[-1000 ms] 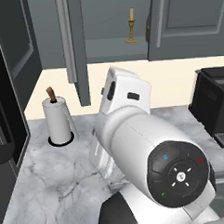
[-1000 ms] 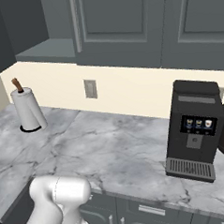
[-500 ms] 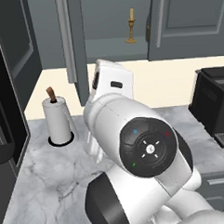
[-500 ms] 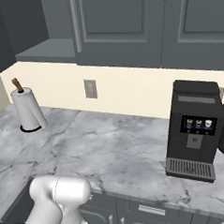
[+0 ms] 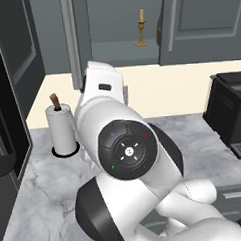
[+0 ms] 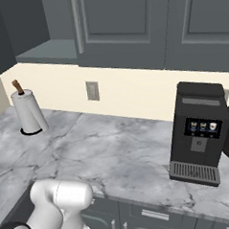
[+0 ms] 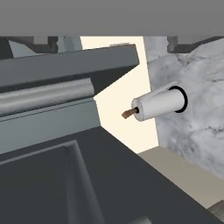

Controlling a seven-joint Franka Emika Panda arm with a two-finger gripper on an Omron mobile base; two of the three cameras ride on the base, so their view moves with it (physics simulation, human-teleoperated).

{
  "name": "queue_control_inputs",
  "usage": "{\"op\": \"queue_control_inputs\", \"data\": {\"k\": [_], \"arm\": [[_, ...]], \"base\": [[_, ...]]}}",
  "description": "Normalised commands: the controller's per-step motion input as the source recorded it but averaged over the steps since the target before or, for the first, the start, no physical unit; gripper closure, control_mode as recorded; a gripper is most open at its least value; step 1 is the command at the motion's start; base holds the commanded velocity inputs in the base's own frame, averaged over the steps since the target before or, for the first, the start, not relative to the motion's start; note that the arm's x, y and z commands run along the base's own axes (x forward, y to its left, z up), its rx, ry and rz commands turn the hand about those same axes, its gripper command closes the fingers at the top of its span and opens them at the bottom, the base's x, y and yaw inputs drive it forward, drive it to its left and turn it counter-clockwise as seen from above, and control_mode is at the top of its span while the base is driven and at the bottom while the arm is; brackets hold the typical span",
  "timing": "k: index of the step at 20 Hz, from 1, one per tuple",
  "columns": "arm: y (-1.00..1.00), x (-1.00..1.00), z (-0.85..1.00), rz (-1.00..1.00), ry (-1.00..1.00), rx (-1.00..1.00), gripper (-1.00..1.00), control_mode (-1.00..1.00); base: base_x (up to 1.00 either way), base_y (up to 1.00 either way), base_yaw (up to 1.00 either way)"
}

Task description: Pick the jar and candle from the dining table and place them in the open cabinet. Close the cabinet after placing the objects.

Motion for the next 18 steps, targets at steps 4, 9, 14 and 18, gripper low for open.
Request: {"op": "queue_control_inputs", "data": {"k": [4,9,14,18], "arm": [[0.11,0.23,0.00,0.00,-0.01,-0.05,-1.00,-1.00],[0.00,0.19,0.00,0.00,-0.01,-0.04,-1.00,-1.00],[0.01,0.28,0.00,0.00,0.00,-0.03,-1.00,-1.00],[0.12,0.30,0.00,0.00,0.00,-0.04,-1.00,-1.00]], "base": [[0.00,0.00,0.00],[0.00,0.00,0.00],[0.00,0.00,0.00],[0.00,0.00,0.00]]}}
